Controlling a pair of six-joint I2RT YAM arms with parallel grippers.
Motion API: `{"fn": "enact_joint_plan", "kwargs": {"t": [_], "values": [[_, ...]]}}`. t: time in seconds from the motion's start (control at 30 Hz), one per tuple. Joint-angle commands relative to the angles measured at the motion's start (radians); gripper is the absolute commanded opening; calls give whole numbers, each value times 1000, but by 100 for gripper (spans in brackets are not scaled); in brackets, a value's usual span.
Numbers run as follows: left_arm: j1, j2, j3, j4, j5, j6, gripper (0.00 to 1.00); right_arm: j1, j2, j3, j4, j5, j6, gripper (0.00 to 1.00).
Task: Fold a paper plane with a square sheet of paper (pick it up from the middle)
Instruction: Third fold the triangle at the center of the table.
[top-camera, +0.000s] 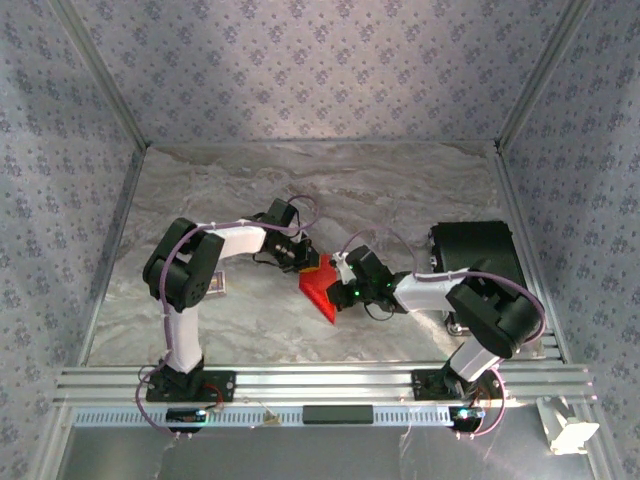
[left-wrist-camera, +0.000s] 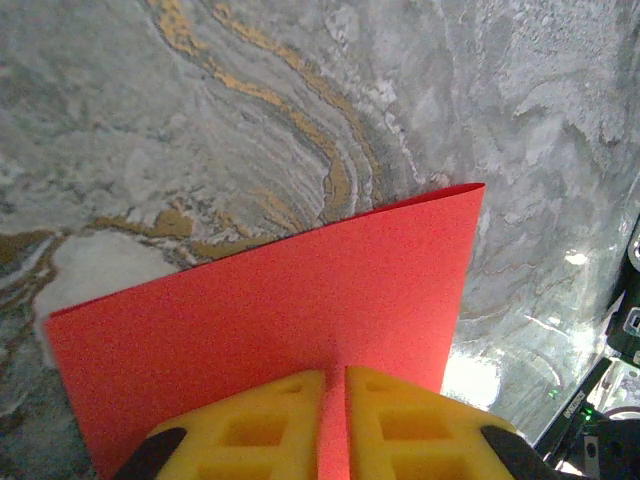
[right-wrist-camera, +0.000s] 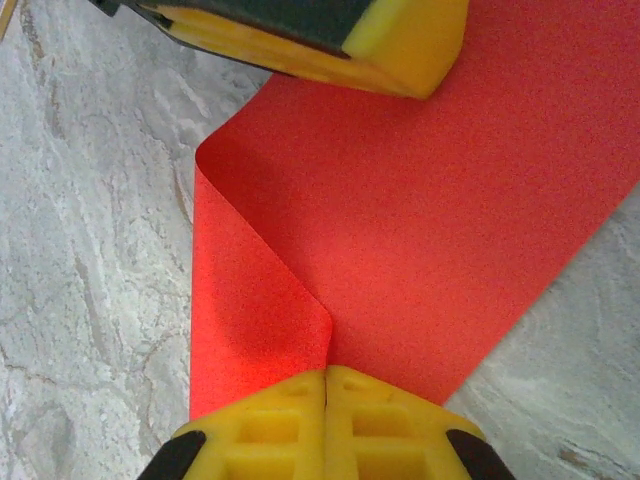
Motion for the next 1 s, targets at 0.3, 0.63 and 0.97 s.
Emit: {"fn": "enact_joint_plan", "kwargs": {"t": [0.3,0.63,0.97], "values": [[-7,2,-21,-8,-37,-7,14,1,17,37,-5,-7,-23,1],[-9,1,-26,-9,-40,-6,14,-6,20,32,-16,-4,-17,1],[-9,1,-22,-11,-41,-6,14,-7,9,26,-36,9,-14,1]]}}
